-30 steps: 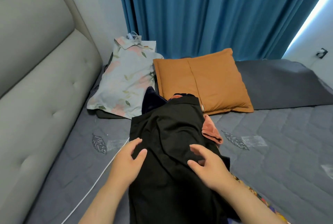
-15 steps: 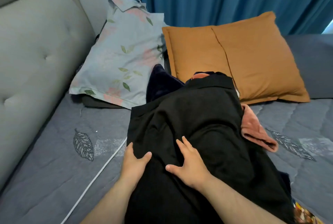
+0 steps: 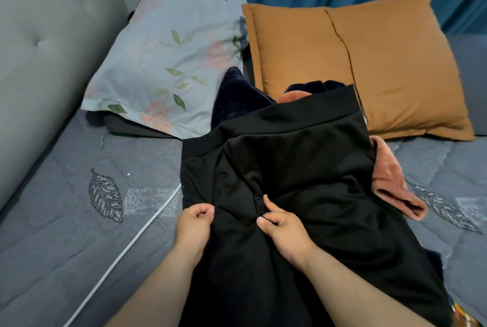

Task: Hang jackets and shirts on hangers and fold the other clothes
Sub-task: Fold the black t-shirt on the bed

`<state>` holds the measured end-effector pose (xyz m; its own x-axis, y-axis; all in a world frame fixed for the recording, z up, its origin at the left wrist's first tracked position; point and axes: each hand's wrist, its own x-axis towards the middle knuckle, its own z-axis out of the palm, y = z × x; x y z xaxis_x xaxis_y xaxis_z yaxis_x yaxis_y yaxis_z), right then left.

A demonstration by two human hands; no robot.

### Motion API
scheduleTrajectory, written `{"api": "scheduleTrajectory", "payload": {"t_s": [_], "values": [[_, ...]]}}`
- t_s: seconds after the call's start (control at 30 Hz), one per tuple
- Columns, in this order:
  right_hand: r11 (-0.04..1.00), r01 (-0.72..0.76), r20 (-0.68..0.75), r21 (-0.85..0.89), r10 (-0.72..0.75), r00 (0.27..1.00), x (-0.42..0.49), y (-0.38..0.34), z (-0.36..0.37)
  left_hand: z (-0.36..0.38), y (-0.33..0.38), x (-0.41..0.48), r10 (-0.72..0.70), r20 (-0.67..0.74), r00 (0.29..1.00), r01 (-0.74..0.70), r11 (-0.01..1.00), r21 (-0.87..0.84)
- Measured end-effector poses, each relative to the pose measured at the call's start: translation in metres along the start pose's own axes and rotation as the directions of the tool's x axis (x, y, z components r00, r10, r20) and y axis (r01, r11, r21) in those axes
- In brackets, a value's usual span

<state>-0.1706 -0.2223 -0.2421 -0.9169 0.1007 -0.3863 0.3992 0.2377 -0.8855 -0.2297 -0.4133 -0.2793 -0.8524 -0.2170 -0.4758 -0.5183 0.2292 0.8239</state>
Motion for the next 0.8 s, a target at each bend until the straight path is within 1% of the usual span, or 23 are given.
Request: {"api": "scheduleTrajectory", "payload": {"t_s": [0.03,0.07,0.1,0.13,0.17,0.2,0.23,0.27,0.3,0.33,0.37,0.4,0.43,0.5,0.57,0.63,0.7,0.73,0.8], "values": [[0.992,-0.055,0.019,0.118,0.053,0.998,-0.003,-0.004,-0.003,-0.003,0.000,-0.006,0.033,-0.055,0.998,-0.026,0.991,0.133],[0.956,-0.129,0.064,0.264,0.116,0.991,-0.007,-0.008,-0.007,-0.006,-0.001,-0.010,0.076,-0.130,0.989,-0.038,0.961,0.273],[0.887,-0.219,0.134,0.406,0.179,0.975,-0.015,-0.013,-0.012,-0.010,0.001,-0.018,0.087,-0.205,0.975,0.003,0.915,0.403],[0.798,-0.310,0.210,0.517,0.232,0.950,-0.026,-0.017,-0.018,-0.013,0.002,-0.024,0.074,-0.268,0.961,0.064,0.880,0.471],[0.702,-0.392,0.279,0.595,0.277,0.920,-0.040,-0.019,-0.024,-0.015,0.004,-0.031,0.045,-0.297,0.954,0.113,0.863,0.492],[0.634,-0.444,0.330,0.634,0.297,0.896,-0.056,-0.020,-0.030,-0.018,0.008,-0.040,-0.013,-0.263,0.965,0.141,0.869,0.474],[0.591,-0.462,0.352,0.662,0.300,0.887,-0.072,-0.019,-0.035,-0.019,0.014,-0.048,-0.069,-0.174,0.982,0.131,0.916,0.378],[0.557,-0.466,0.363,0.688,0.292,0.885,-0.087,-0.018,-0.041,-0.019,0.017,-0.052,-0.111,-0.037,0.993,0.116,0.977,0.178],[0.527,-0.474,0.372,0.705,0.294,0.880,-0.101,-0.015,-0.046,-0.017,0.025,-0.061,-0.179,0.132,0.975,0.193,0.977,-0.094],[0.506,-0.483,0.375,0.715,0.306,0.875,-0.114,-0.010,-0.050,-0.014,0.032,-0.069,-0.215,0.298,0.930,0.310,0.894,-0.323],[0.493,-0.494,0.370,0.716,0.331,0.868,-0.126,-0.005,-0.053,-0.012,0.038,-0.077,-0.210,0.384,0.899,0.381,0.806,-0.454],[0.496,-0.503,0.354,0.708,0.367,0.860,-0.138,-0.001,-0.055,-0.011,0.043,-0.086,-0.190,0.421,0.887,0.409,0.746,-0.525],[0.511,-0.504,0.335,0.697,0.390,0.858,-0.149,0.002,-0.055,-0.013,0.049,-0.097,-0.164,0.411,0.897,0.386,0.743,-0.547],[0.537,-0.495,0.301,0.683,0.410,0.861,-0.172,0.002,-0.053,-0.022,0.063,-0.121,-0.089,0.355,0.931,0.286,0.782,-0.554],[0.578,-0.477,0.240,0.662,0.439,0.866,-0.196,-0.005,-0.050,-0.038,0.083,-0.152,-0.024,0.339,0.941,0.222,0.798,-0.561],[0.685,-0.433,0.157,0.586,0.429,0.890,-0.220,-0.021,-0.051,-0.057,0.102,-0.186,0.002,0.338,0.941,0.217,0.764,-0.607],[0.816,-0.366,0.108,0.448,0.357,0.928,-0.245,-0.046,-0.057,-0.074,0.120,-0.216,-0.001,0.337,0.941,0.238,0.711,-0.662],[0.863,-0.333,0.099,0.380,0.320,0.942,-0.256,-0.061,-0.062,-0.083,0.130,-0.231,-0.009,0.338,0.941,0.254,0.678,-0.690],[0.922,-0.278,0.031,0.269,0.280,0.960,-0.278,-0.096,-0.074,-0.095,0.147,-0.262,-0.010,0.373,0.928,0.294,0.635,-0.715]]}}
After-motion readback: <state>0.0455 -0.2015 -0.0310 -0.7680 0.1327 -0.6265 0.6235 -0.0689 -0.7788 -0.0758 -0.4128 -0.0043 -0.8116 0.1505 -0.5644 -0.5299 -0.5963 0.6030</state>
